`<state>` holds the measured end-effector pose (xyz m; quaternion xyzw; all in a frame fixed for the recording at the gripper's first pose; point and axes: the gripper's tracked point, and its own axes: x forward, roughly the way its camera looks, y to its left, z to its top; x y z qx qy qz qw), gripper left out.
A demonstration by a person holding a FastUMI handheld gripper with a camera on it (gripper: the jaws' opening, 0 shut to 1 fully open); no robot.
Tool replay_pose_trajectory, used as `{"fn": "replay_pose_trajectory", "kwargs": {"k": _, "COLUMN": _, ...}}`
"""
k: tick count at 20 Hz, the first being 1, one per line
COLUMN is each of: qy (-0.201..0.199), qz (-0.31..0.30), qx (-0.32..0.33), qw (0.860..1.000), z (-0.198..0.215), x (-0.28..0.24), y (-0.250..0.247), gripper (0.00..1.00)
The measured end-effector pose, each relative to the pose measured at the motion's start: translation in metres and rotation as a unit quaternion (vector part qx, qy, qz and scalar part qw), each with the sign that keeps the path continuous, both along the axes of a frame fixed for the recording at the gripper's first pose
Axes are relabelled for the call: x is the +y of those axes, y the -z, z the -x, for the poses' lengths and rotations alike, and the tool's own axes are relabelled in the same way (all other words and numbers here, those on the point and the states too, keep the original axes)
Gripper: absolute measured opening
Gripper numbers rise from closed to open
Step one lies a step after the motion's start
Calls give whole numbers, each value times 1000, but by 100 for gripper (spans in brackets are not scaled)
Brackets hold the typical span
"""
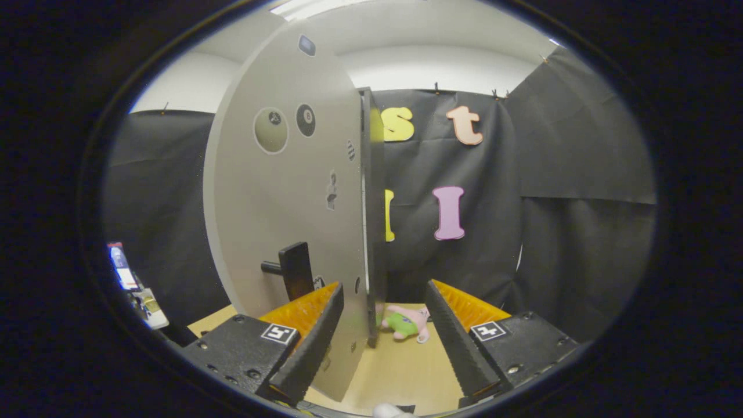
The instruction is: Open the shoe cabinet door, grab the shoes and put them into the shoe cabinet, then close the shoe cabinet door.
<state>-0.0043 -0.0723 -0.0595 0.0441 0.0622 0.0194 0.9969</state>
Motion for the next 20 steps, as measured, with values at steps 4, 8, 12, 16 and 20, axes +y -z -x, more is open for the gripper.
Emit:
{"fn": "replay_pose_trajectory", "kwargs": {"k": 4, "qy": 4, "qz": 1, "qx": 4, "qw": 1000, "z": -6, "x": 39, "y": 1, "gripper": 94}}
{"fn": "replay_pose_trajectory", "kwargs": {"k": 8, "qy": 12, "qz": 8, "qx": -6, "qw": 1000, "z": -17, "x": 90, "y": -3, "gripper": 94}}
{"fn": "replay_pose_trajectory", "kwargs": {"k": 12, "qy": 11, "qz": 14, "qx": -14, "qw": 1000, "z": -37, "x": 144, "y": 1, "gripper": 94}}
{"fn": "replay_pose_trajectory", "kwargs": {"k": 16, "qy": -21, "qz": 17, "qx": -13, "qw": 1000, "z": -66, "x": 200, "y": 8, "gripper": 96}}
{"fn": "replay_pose_trajectory", "kwargs": {"k": 20, "qy": -35, "qz": 11, "qx": -21, "qw": 999, "z": -70, "x": 234, "y": 4, "gripper": 100}}
